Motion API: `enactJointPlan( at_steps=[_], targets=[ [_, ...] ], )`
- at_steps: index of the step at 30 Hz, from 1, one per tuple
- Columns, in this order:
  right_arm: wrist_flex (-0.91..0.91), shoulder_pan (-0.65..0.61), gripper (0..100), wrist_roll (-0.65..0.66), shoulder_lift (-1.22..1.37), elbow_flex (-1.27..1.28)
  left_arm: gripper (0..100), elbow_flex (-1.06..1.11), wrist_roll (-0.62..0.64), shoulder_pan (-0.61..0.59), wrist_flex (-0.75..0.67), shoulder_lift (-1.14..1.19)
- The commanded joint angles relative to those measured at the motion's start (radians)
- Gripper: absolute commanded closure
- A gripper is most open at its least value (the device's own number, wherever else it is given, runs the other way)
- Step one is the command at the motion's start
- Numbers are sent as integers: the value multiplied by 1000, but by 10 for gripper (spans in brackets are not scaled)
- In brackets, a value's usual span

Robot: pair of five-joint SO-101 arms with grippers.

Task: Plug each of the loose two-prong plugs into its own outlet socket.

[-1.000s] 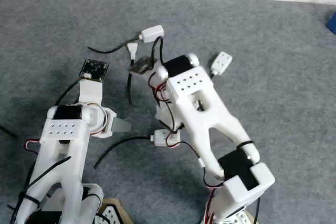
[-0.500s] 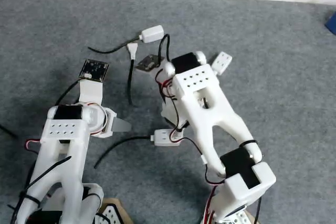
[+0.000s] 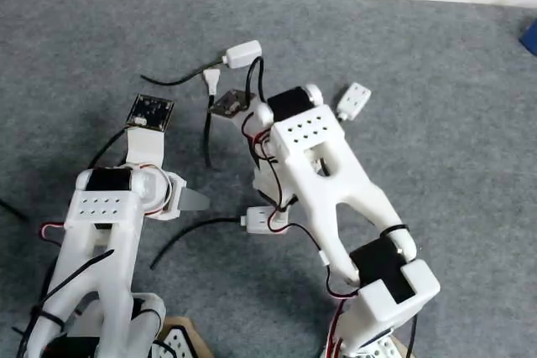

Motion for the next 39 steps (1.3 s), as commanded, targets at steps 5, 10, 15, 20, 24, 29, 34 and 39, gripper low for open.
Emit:
enactJointPlan(
  at_steps=[5,10,15,20,24,29,34,39],
  targets=[
    [-102,-2,993,8,-7,111,599,-2,6,-4,-9,-1],
    [-127,-2,993,6,-7,124,599,-2,6,-4,-9,-1],
    [-223,-8,993,6,-5,220,599,-2,6,-4,-9,-1],
    [-282,-4,992,-23,59,282,599,-2,6,-4,-9,-1],
    [-254,-15,992,-49,22,234,597,-7,5,-2,-9,-1],
    [-131,-61,967,-51,-48,99,596,-7,2,27,-9,-1],
    [-30,-104,785,-118,-50,-97,596,-4,-35,59,-9,-1],
    [90,-119,695,-149,-58,-443,596,-12,-72,125,14,-1]
  ],
)
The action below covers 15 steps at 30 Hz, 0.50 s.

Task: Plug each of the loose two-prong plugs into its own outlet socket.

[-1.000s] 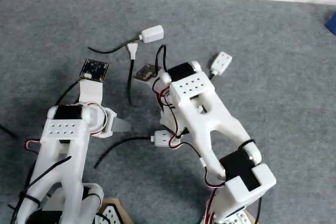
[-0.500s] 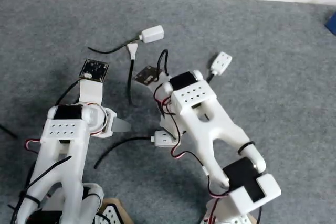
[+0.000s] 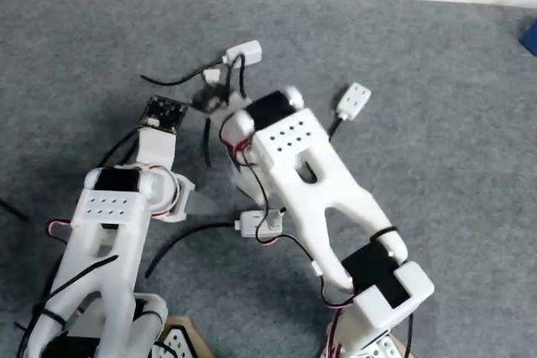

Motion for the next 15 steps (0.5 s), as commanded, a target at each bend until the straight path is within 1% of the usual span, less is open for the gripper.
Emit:
enactJointPlan(
  at_steps=[1,4,7,10,12,15],
  targets=[
    [50,-5,695,-78,-50,-280,596,-25,-80,97,54,1],
    [48,71,695,-161,-48,-404,595,-77,-170,202,199,1],
    [48,216,695,-207,-48,-433,595,-108,-285,274,270,1],
    [48,378,695,-209,-50,-432,595,-111,-371,288,269,1],
    [48,456,695,-206,-51,-401,595,-111,-405,291,244,1],
    [45,486,695,-173,-84,-303,595,-108,-410,291,147,1]
  ],
)
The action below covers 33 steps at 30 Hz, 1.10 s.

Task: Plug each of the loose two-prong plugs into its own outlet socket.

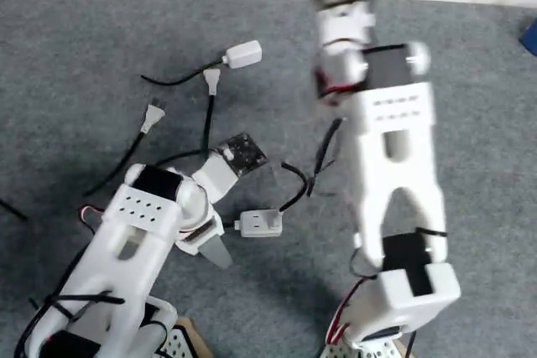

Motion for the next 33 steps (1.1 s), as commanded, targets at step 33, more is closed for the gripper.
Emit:
enactJointPlan(
  at_steps=[33],
  targets=[
    [-625,42,695,-43,-760,1359,888,-404,20,272,-253,696]
  ],
)
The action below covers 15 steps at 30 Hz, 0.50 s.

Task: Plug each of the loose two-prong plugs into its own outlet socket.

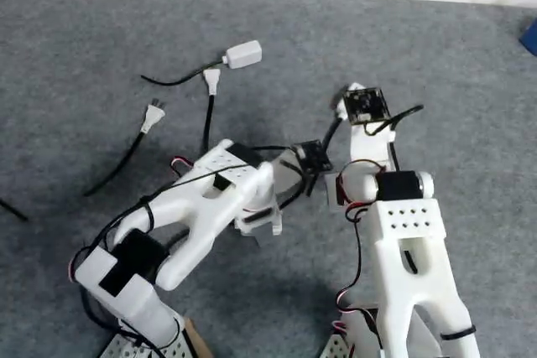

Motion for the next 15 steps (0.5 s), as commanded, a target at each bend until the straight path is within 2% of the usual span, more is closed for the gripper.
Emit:
enactJointPlan(
  at_steps=[1,5,8,15],
  targets=[
    [-24,10,695,-3,-28,12,896,-50,3,15,-11,-2],
    [-76,10,695,-3,-28,61,899,-91,6,-12,43,-7],
    [-79,10,695,-3,-28,71,925,-162,6,-74,115,-7],
    [-79,10,695,-3,-28,74,954,-507,-41,-384,324,2]
  ],
)
